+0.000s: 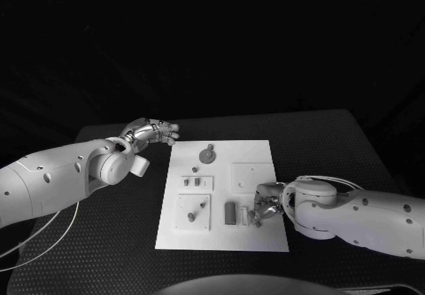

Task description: Assemble the parts on the task board

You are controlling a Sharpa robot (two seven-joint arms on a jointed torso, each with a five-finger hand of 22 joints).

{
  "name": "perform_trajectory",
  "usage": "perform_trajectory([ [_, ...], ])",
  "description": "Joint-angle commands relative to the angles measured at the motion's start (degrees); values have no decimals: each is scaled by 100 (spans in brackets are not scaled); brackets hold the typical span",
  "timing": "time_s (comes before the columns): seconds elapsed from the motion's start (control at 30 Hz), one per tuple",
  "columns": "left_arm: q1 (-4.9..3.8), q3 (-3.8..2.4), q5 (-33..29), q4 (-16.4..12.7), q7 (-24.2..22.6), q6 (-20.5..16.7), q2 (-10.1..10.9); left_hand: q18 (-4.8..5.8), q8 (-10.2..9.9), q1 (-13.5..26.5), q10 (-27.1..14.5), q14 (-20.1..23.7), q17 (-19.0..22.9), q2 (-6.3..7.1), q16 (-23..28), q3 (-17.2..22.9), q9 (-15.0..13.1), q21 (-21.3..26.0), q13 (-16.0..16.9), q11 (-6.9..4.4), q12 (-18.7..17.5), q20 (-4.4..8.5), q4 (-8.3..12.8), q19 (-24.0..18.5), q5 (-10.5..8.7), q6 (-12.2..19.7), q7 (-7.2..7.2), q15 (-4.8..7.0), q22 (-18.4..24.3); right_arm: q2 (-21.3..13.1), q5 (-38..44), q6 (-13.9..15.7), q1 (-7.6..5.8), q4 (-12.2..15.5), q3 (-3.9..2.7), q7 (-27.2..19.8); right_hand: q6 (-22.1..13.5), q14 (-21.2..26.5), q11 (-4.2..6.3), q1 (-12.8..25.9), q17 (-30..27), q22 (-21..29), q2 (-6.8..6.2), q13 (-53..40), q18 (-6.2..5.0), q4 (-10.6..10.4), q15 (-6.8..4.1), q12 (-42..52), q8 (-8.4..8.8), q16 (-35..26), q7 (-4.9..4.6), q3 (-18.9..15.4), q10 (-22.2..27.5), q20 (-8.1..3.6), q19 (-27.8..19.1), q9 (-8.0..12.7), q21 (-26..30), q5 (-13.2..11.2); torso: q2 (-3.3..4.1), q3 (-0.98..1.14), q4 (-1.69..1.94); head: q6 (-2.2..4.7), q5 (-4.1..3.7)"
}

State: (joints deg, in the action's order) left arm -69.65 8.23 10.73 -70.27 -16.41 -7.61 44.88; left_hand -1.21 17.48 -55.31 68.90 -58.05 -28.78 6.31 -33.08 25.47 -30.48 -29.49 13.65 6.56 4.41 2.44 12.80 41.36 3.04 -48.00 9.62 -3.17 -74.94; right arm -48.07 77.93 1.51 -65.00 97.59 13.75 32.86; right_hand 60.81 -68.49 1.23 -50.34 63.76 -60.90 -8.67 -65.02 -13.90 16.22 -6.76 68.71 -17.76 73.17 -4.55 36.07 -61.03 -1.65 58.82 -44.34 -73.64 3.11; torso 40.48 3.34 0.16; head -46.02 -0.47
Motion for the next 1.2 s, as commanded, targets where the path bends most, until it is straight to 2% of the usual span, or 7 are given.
perform_trajectory([
  [0.03,-6,-3,24,-18,-24,74,0,-24,-8,33,-24,6,-6,-10,20,-11,6,24,-7,-2,-26,-35,-38,-1,8,-3,25,-47,-34,-42,235,-171,44,-87,44,189,-39,6,-1,-30,4,9,-42,-7,-109,8,-8,-23,49,-20,-42,13,2,-25,-8,1105,-19,-33,2,0,-3,9,-1],
  [0.17,-6,-3,25,-25,-23,76,4,-24,-8,32,-24,6,-8,-9,22,-11,6,25,-7,-2,-26,-35,-37,-1,8,-3,25,-47,-35,-12,1001,-173,44,-35,44,189,-53,14,-9,-8,4,15,-93,-9,-110,-2,-1,-31,57,-27,-50,-5,13,-17,-18,1111,-15,-33,-2,1,-9,12,4],
  [0.4,-6,-3,31,-27,-20,66,15,-24,-8,33,-25,7,-10,-8,24,-11,7,27,-7,-2,-26,-36,-38,-2,7,-2,25,-47,-37,49,1914,-352,44,56,44,183,-72,29,-22,81,0,46,-332,-12,-110,-160,15,-54,72,-49,-63,23,34,4,-27,1126,0,-33,-1,-2,-11,13,1],
  [0.5,-6,-3,35,-29,-20,61,22,-24,-7,32,-25,7,-11,-8,25,-10,7,28,-7,-2,-26,-36,-38,-2,8,-3,25,-47,-38,77,2238,-443,44,100,44,181,-90,40,-28,103,0,56,-376,-11,-110,-231,20,-66,82,-59,-69,43,45,8,-34,1133,4,-33,-3,-2,-11,12,1],
  [0.67,-6,-3,36,-35,-22,67,22,-24,-8,32,-26,7,-12,-8,27,-10,7,30,-7,-2,-26,-36,-39,-2,8,-2,25,-47,-39,110,2493,-592,44,129,45,177,-119,59,-39,83,-3,69,-389,-7,-110,-292,30,-86,99,-75,-81,90,65,12,-57,1143,15,-32,0,-4,-5,11,-9],
  [1.03,-6,-3,45,-41,-18,59,25,-24,-8,30,-26,6,-16,-11,29,-7,7,32,-7,-2,-26,-36,-40,-2,8,-2,25,-48,-42,142,2361,-943,70,93,45,170,-134,80,-51,23,-4,80,-313,2,-110,-384,48,-111,109,-92,-92,208,77,27,-92,1155,20,-33,1,-7,-3,11,-29],
  [1.2,-7,-3,51,-47,-15,53,29,-25,-7,29,-25,5,-18,-13,30,-6,7,33,-7,-2,-26,-36,-40,-2,8,-2,25,-47,-43,149,2276,-1039,92,64,45,164,-136,91,-58,-54,-1,86,-352,4,-110,-482,58,-122,115,-98,-98,405,81,43,-115,1169,13,-33,-2,-7,-4,9,-36],
])
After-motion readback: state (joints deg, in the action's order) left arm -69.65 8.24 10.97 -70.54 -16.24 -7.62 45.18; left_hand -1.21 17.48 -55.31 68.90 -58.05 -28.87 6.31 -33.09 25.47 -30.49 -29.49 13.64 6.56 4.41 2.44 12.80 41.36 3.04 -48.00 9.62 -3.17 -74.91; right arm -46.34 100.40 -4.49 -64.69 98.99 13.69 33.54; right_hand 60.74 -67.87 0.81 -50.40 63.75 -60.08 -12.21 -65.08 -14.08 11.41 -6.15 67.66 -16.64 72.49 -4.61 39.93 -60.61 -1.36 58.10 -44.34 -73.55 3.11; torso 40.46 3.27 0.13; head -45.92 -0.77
